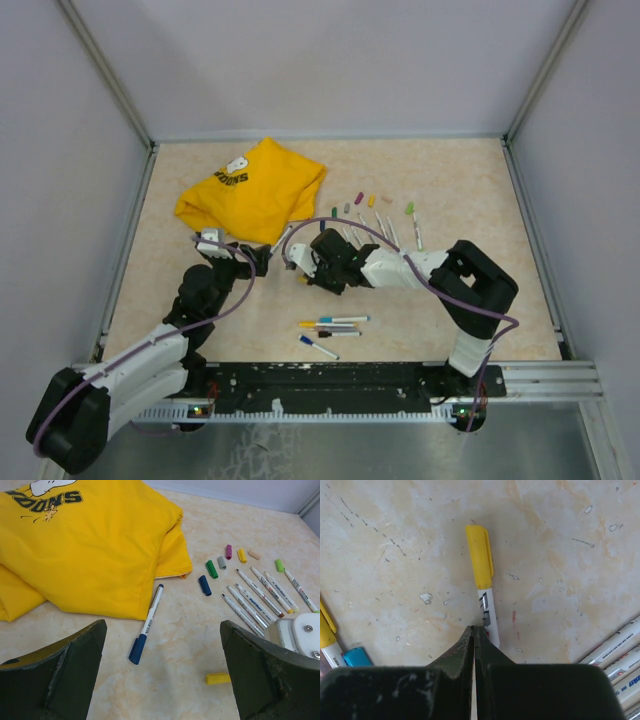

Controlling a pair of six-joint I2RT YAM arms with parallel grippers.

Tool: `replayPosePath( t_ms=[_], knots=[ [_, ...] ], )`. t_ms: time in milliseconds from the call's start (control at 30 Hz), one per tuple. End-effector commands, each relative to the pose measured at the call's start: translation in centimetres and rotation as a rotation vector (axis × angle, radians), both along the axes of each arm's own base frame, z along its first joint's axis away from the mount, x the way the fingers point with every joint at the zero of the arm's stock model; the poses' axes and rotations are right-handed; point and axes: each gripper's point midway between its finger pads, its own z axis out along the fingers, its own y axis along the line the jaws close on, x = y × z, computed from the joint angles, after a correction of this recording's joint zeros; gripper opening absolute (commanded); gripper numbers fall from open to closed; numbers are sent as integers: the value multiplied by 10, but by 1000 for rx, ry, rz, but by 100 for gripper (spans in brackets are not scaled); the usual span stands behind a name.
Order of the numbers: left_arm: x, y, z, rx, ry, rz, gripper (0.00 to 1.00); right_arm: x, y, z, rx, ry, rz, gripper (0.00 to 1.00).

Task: Open the pen caps
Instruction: Move the pen to the center of the board.

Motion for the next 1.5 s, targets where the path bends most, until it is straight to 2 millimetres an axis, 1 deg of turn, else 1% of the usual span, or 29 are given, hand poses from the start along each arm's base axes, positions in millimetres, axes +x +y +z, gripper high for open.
replayPosePath(
  t_ms=[0, 233, 567, 600, 733, 833, 967, 1067, 1200, 1467],
  knots=[
    [1, 3, 8, -17, -37, 12, 100, 15, 2, 9, 4, -34, -34, 0],
    [1, 3, 8, -16, -36, 12, 100, 21, 1, 14, 32, -36, -59, 0],
    [1, 3, 8, -16, -36, 11, 100, 21, 0, 15, 47, -15, -58, 0],
    [0, 3, 8, -16, -36, 10, 100, 20, 0, 15, 46, -12, -55, 1],
    [1, 3, 8, -16, -37, 11, 100, 20, -1, 14, 42, -7, -54, 13],
    [0, 3, 8, -17, -37, 11, 100, 20, -1, 13, 40, -5, -52, 16],
    [0, 3, 8, -17, -37, 11, 100, 20, -2, 12, 37, -4, -55, 16],
    [0, 3, 8, -18, -38, 12, 100, 21, -1, 13, 38, -7, -58, 12],
    [0, 3, 10, -21, -42, 11, 100, 21, -2, 13, 42, 0, -68, 0],
    [-2, 2, 10, -35, -30, 3, 100, 23, -2, 16, 58, 7, -80, 0]
  ],
)
